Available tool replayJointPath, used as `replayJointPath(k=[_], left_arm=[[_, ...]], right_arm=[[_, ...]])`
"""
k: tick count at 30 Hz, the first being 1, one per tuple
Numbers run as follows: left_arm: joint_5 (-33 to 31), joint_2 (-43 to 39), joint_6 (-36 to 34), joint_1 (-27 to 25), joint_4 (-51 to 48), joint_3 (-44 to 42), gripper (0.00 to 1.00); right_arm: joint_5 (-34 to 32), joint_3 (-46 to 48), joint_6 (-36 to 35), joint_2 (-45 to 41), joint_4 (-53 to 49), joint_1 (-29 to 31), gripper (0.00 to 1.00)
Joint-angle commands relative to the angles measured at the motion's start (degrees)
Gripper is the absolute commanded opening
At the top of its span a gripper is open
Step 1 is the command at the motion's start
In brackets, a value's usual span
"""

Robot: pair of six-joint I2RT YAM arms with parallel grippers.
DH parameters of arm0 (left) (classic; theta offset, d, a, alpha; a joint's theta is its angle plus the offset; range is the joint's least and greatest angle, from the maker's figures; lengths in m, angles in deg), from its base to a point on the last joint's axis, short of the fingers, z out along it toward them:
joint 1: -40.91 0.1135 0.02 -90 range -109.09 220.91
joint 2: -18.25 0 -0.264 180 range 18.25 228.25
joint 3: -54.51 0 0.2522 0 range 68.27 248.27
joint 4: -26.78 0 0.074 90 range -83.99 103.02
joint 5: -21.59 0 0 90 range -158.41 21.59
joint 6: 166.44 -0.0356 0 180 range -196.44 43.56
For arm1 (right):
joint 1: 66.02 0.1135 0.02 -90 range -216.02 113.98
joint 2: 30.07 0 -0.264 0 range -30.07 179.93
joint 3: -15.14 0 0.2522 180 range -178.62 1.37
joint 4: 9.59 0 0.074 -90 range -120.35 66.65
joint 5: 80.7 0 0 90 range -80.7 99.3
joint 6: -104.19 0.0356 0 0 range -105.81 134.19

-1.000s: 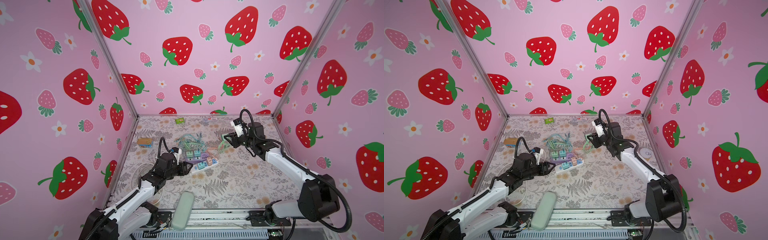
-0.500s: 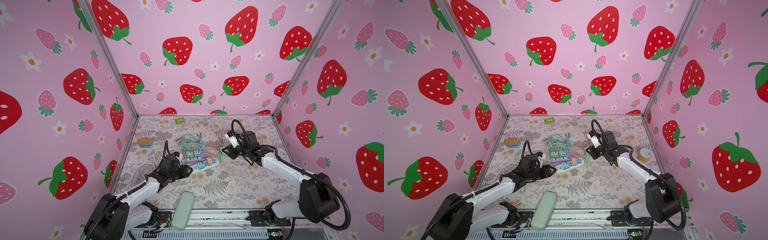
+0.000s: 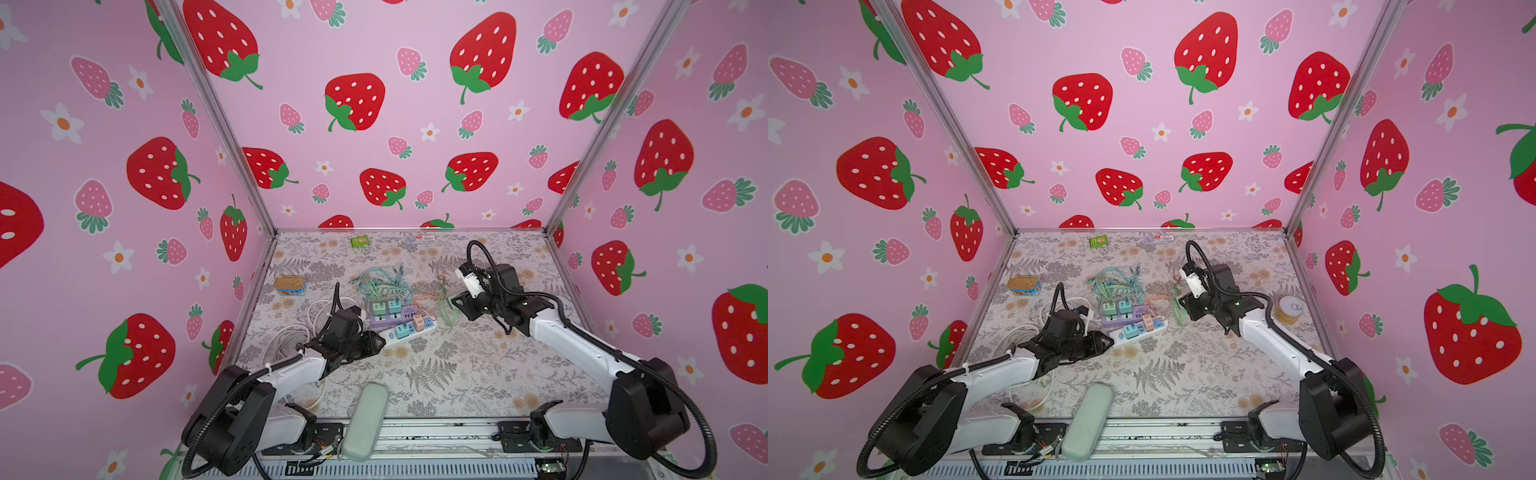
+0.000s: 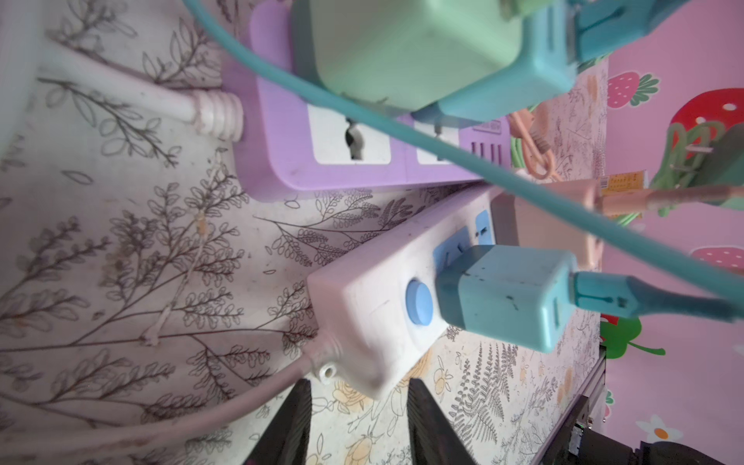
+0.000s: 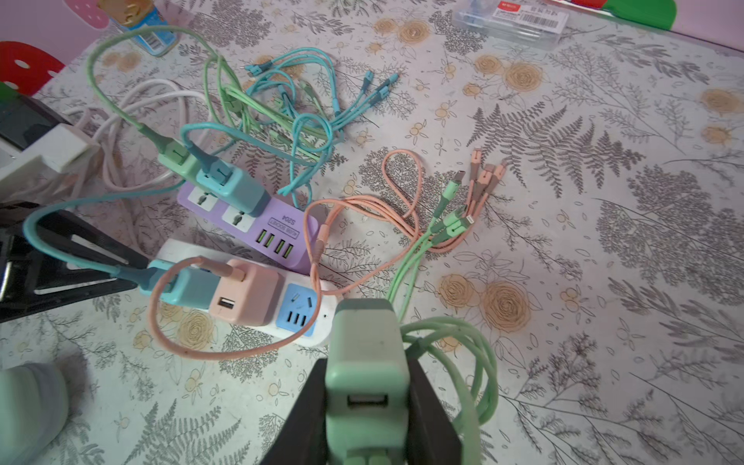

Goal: Insert the plug
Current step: 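Move the right gripper with the charger over the white strip beside the pink charger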

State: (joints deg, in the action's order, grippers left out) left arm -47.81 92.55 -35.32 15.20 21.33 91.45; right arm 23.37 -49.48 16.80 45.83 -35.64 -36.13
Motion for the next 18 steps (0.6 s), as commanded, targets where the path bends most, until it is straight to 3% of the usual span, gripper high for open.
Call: replayJointPath(k=[1, 10, 18], left_arm=[[0.0, 1.2, 1.5, 0.2, 1.1, 1.1, 0.41], [-3.9, 1.5, -0.7, 0.7, -2.8, 1.8, 0.37], [-2.0, 4.4, -3.1, 4.2, -3.3, 2.7, 0.37]], right_arm=[[-3.6, -3.4, -2.5, -0.9, -1.7, 0.0, 0.03], [-15.2, -6.7, -10.2, 0.9, -8.3, 0.9, 0.04], [-3.3, -2.8, -12.5, 1.1, -8.0, 6.7, 0.03]])
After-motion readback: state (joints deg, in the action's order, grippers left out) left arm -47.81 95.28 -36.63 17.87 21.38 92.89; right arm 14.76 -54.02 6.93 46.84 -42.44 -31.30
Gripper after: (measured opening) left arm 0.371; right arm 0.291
